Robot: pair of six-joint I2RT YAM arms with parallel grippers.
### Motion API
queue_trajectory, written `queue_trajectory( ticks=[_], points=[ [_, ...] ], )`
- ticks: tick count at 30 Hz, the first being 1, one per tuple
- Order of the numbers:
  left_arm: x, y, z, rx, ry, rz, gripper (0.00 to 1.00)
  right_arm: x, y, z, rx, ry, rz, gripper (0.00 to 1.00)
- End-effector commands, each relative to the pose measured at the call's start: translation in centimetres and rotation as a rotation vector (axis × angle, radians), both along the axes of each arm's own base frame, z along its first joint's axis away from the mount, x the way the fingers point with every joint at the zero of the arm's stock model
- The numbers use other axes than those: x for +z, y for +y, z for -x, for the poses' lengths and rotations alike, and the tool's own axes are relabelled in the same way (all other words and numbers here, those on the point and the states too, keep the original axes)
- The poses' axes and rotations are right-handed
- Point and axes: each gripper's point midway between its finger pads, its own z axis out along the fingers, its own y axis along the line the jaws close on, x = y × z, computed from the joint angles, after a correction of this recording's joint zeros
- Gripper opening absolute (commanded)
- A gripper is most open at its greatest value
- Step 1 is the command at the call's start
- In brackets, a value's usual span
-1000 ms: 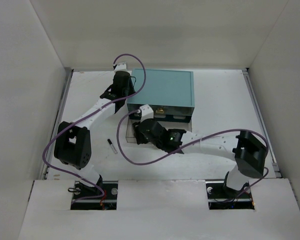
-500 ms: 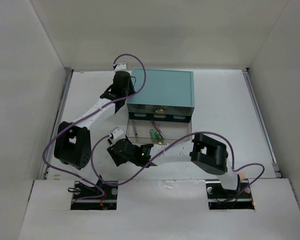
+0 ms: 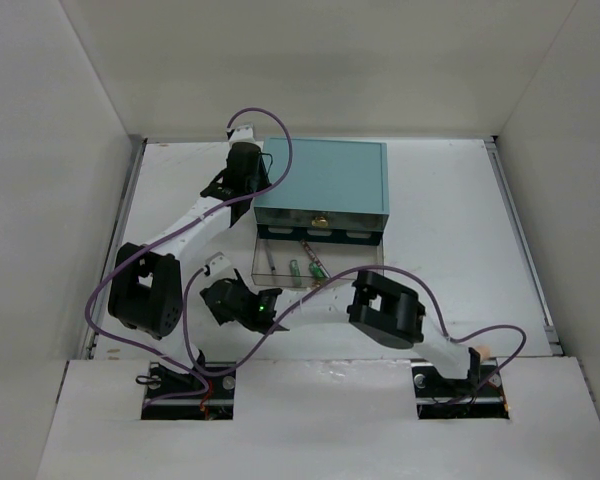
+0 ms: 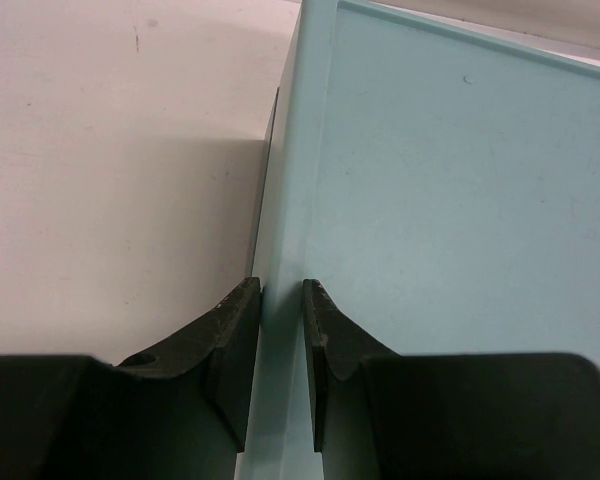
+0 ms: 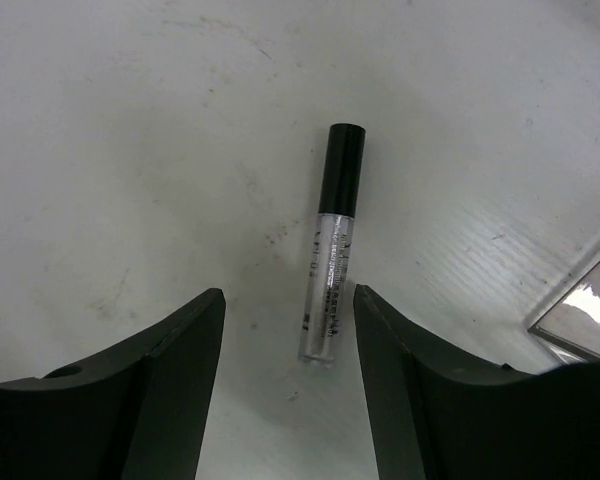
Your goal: Organize the makeup
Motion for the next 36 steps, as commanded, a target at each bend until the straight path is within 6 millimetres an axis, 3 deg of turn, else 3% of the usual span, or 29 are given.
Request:
queue_trajectory(
  ticks=[1,5,8,9,14,19,22,25,29,33,36],
  points=[
    [-6.0,0.3,5.1,-0.064,0.260,-0.101,0.08,0.0,-0.4,-1.9,-0.073,-0.044,0.039,0.59],
    [-6.2,0.3,5.2,-0.063,0.264,-0.102,0.08,-1.4,-0.8,-1.7,-0.072,-0.045,0.073,0.42],
    [-6.4,0.2,5.2,-0.064,0.266,-0.101,0.08,-0.9,-1.4,-1.7,-0.076,-0.053,0.080,0.16],
    [-6.4,0.2,5.2,-0.065,0.266,-0.102,0.08,-0.1,-1.7,-1.6,-0.074,-0.060,0.076,0.09],
    [-6.5,0.8,5.1,-0.054,0.267,-0.103,0.08,5.7,-4.7,1.2,-0.038,-0.068,-0.002,0.01],
    [-6.7,0.4,5.4,-0.066,0.267,-0.107,0.08,11.3,-10.7,3.4,-0.042,-0.083,-0.100,0.01],
    [-7.0,0.3,5.3,-0.065,0.272,-0.109,0.08,12.2,-15.6,0.6,-0.148,-0.083,-0.121,0.01],
    [-7.2,0.1,5.4,-0.069,0.276,-0.110,0.08,11.1,-19.7,-3.3,-0.246,-0.078,-0.102,0.03],
    [-7.6,0.0,5.3,-0.070,0.281,-0.114,0.08,8.4,-21.2,-6.1,-0.263,-0.030,-0.072,0.04],
    [-7.6,0.0,5.3,-0.068,0.281,-0.114,0.08,6.6,-22.5,-8.2,-0.303,-0.039,-0.044,0.20],
    [-7.5,0.0,5.3,-0.069,0.279,-0.114,0.08,6.9,-24.2,-9.3,-0.363,-0.048,-0.056,0.57]
  ],
)
